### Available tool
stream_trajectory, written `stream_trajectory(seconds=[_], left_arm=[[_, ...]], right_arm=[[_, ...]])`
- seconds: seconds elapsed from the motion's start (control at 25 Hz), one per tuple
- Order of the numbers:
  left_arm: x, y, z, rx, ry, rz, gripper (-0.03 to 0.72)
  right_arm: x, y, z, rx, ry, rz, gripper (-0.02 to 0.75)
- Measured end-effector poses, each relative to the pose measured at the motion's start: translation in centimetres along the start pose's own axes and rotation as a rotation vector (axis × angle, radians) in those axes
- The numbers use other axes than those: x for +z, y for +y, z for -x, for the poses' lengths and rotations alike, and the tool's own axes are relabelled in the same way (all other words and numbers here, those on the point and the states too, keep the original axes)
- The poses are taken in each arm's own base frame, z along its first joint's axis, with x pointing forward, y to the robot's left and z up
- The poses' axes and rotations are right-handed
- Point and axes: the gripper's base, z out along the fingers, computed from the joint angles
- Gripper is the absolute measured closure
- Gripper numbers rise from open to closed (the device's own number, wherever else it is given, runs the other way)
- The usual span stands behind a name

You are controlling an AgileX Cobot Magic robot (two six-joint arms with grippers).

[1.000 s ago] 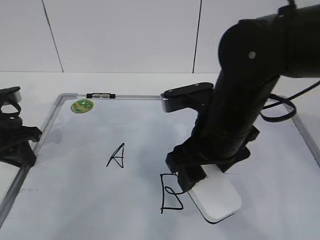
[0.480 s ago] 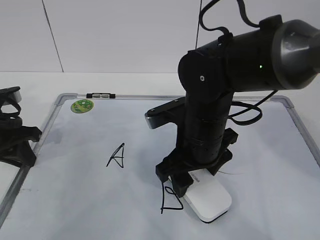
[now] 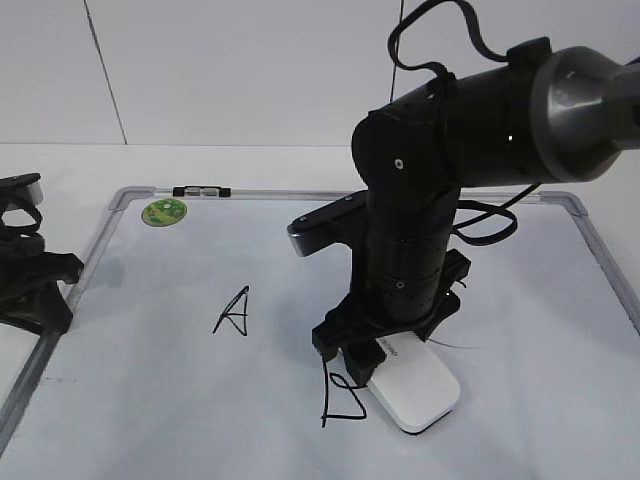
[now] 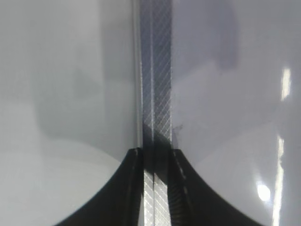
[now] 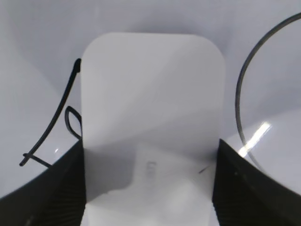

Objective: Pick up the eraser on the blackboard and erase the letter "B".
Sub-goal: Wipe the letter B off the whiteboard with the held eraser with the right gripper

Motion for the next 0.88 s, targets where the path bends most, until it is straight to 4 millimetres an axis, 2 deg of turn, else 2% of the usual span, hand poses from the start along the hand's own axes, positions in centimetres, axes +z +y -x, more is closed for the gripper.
stream_trajectory(seconds=[0.28, 0.4, 0.88], left_arm=[[0.0, 0.0, 0.0, 0.0, 0.0, 0.0, 0.579], [0.0, 0.0, 0.0, 0.0, 0.0, 0.0, 0.579], [0.0, 0.0, 0.0, 0.0, 0.0, 0.0, 0.582]], right_arm=[[0.0, 0.0, 0.0, -0.002, -0.005, 0.001, 0.196], [0.0, 0.6, 0.1, -0.03, -0.019, -0.011, 0.196], [-0.1, 7.5, -0.7, -0.206, -0.061, 0.0, 0.196]])
